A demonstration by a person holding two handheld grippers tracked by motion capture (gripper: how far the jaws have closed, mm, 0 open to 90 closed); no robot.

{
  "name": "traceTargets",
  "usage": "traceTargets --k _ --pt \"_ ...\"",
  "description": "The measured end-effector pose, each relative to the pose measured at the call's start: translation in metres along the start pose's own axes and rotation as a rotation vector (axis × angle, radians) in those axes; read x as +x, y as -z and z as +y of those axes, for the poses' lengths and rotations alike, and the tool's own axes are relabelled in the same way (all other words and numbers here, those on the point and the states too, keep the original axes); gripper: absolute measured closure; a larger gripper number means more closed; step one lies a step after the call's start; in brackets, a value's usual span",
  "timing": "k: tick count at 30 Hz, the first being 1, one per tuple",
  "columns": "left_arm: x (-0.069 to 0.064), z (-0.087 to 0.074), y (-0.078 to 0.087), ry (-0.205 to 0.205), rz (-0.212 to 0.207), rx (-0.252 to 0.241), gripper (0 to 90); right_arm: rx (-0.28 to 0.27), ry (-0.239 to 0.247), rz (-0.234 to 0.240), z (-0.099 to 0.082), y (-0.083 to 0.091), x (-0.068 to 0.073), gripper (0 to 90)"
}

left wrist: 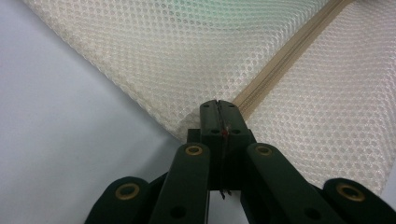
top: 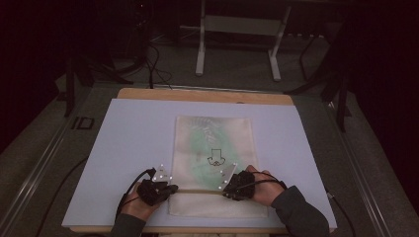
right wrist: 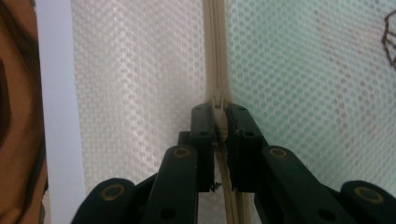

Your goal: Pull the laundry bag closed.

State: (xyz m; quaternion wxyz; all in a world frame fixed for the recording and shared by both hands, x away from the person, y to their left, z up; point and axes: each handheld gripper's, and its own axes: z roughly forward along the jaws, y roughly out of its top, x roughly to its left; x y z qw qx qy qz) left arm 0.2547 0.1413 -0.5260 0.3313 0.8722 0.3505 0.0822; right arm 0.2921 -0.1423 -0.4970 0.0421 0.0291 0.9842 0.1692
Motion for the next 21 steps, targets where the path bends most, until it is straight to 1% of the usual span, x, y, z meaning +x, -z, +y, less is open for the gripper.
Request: traceTargets --k 5,7,8,11,19,21 --pt "0.0 0.0 0.0 -0.001 0.002 0.001 89.5 -0.003 -0.015 -0.004 -0.008 0.003 -0.001 82.5" --pt "0.0 0.0 0.0 0.0 0.001 0.0 89.5 -0.007 -0.012 -0.006 -0.01 0.004 -0.001 82.4" --pt "0.0 0.0 0.0 0.0 0.001 0.0 89.5 -0.003 -0.02 -0.005 -0.011 0.004 -0.001 82.4" --pt "0.0 0.0 0.0 -0.002 0.0 0.001 89.5 -0.002 -0.022 -0.006 -0.014 0.005 -0.001 82.5" --pt "0.0 0.0 0.0 -0.002 0.0 0.001 89.5 -0.011 -0.042 -0.009 -0.022 0.008 -0.002 82.5" --pt "0.0 0.0 0.0 -0.003 0.0 0.003 89.5 -0.013 -0.04 -0.009 -0.023 0.009 -0.002 82.5"
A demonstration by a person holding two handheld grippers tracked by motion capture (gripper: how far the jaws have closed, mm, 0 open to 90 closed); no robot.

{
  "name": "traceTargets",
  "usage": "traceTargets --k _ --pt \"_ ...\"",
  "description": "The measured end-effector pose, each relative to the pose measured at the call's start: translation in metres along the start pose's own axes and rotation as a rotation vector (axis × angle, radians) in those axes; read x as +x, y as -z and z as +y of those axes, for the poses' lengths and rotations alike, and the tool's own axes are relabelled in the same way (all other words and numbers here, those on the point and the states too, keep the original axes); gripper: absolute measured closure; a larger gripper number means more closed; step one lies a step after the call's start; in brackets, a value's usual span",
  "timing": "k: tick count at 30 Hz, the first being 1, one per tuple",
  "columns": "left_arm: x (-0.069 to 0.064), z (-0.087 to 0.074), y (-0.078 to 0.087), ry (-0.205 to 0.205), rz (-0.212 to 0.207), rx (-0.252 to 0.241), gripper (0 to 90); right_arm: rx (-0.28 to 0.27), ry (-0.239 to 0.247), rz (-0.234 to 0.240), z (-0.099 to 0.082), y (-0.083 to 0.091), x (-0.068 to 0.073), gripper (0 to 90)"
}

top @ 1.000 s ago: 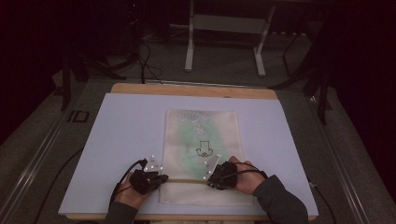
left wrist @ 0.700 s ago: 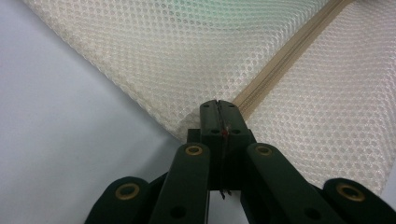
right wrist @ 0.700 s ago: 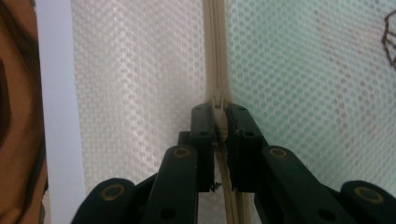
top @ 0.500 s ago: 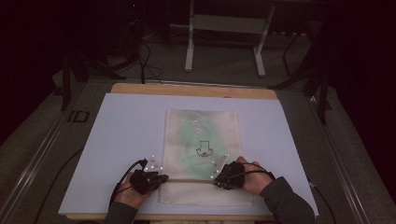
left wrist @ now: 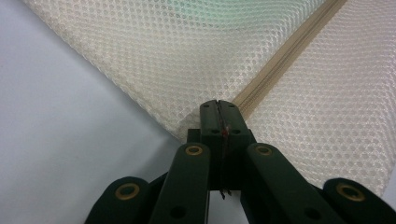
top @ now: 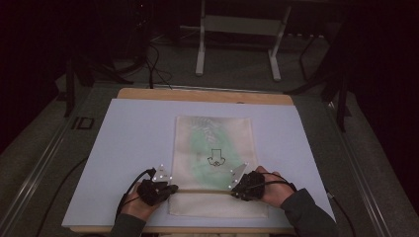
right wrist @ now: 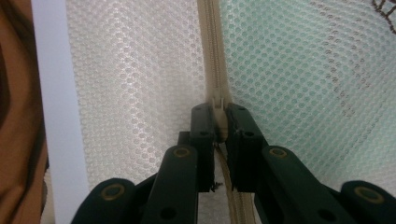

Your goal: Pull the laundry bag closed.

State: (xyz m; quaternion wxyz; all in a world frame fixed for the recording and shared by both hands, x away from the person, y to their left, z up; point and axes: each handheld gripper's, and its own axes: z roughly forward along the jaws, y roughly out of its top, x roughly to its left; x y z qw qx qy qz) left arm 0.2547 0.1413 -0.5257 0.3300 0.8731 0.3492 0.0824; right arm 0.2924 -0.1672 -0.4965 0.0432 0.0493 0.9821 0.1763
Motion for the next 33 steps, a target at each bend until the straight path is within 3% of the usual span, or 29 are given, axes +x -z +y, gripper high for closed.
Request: traceTargets --k 33 --pt "0.0 0.0 0.0 -0.001 -0.002 0.0 89.5 -0.014 -0.023 -0.022 -0.019 0.009 -0.002 82.6"
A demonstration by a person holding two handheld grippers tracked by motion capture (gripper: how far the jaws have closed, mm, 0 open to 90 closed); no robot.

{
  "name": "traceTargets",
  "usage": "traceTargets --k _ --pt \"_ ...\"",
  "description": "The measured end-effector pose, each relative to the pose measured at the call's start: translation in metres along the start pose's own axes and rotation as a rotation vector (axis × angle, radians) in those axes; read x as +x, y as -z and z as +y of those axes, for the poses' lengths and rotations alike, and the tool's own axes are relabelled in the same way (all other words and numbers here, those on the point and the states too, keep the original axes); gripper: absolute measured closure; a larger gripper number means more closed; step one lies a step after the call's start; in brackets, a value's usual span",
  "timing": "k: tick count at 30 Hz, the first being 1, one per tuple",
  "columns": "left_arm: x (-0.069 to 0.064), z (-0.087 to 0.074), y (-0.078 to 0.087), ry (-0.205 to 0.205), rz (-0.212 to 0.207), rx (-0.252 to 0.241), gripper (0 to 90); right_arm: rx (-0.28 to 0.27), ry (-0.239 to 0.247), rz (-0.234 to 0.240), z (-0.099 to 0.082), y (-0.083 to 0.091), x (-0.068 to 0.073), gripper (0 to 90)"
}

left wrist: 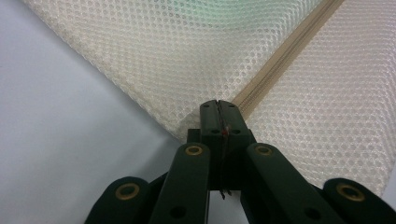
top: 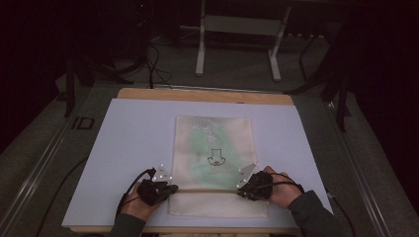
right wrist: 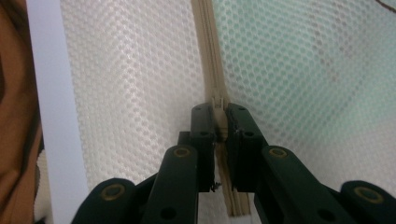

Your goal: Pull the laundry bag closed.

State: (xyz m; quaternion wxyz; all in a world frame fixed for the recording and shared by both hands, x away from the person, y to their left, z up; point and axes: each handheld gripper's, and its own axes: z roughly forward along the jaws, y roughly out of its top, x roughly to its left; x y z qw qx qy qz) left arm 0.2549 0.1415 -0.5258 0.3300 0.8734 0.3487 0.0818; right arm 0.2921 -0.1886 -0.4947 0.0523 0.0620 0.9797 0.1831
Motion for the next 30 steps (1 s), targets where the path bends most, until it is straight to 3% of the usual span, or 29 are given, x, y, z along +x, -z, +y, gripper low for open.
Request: traceTargets --k 30 --pt "0.0 0.0 0.0 -0.002 0.001 0.0 89.5 -0.007 -0.046 -0.014 -0.024 0.01 -0.004 82.6"
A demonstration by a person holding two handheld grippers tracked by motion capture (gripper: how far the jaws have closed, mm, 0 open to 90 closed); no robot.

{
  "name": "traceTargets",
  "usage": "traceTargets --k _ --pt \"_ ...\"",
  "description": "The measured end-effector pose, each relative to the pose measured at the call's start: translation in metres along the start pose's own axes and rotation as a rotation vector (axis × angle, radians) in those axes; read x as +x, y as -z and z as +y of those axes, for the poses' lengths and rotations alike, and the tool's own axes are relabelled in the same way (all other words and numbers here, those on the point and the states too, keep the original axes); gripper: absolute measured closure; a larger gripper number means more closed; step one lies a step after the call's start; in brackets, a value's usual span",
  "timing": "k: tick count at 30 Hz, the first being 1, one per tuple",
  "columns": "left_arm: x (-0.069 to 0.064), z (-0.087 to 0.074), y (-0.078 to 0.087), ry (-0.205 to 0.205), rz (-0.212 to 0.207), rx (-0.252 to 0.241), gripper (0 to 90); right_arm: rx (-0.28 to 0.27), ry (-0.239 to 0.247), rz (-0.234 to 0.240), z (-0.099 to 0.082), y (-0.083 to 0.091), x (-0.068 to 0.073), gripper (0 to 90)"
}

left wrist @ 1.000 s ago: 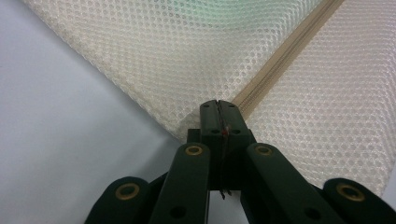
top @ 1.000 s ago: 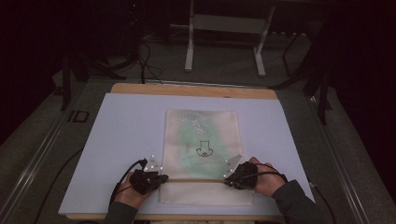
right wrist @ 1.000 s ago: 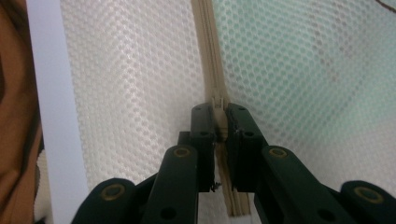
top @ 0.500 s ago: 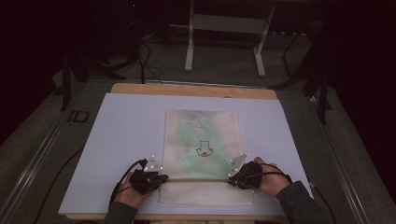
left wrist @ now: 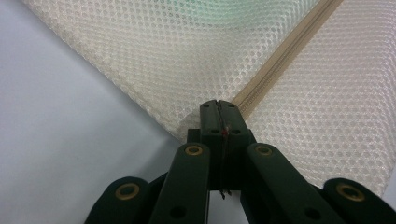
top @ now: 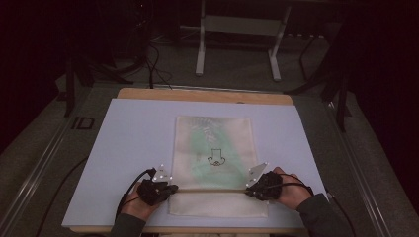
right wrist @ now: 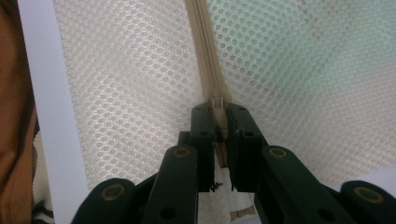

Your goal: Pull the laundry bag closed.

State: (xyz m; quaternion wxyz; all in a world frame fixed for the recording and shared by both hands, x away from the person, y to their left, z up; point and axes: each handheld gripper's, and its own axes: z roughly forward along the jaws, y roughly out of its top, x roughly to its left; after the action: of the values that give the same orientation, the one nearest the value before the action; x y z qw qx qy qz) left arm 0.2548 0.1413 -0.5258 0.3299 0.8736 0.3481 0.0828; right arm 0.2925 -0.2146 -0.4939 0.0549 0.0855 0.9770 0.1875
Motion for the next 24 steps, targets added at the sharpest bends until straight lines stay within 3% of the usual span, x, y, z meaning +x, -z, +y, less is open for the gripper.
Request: traceTargets --k 24 --pt "0.0 0.0 0.0 -0.003 -0.001 0.002 89.5 -0.022 -0.029 -0.006 -0.013 0.01 -0.005 82.6"
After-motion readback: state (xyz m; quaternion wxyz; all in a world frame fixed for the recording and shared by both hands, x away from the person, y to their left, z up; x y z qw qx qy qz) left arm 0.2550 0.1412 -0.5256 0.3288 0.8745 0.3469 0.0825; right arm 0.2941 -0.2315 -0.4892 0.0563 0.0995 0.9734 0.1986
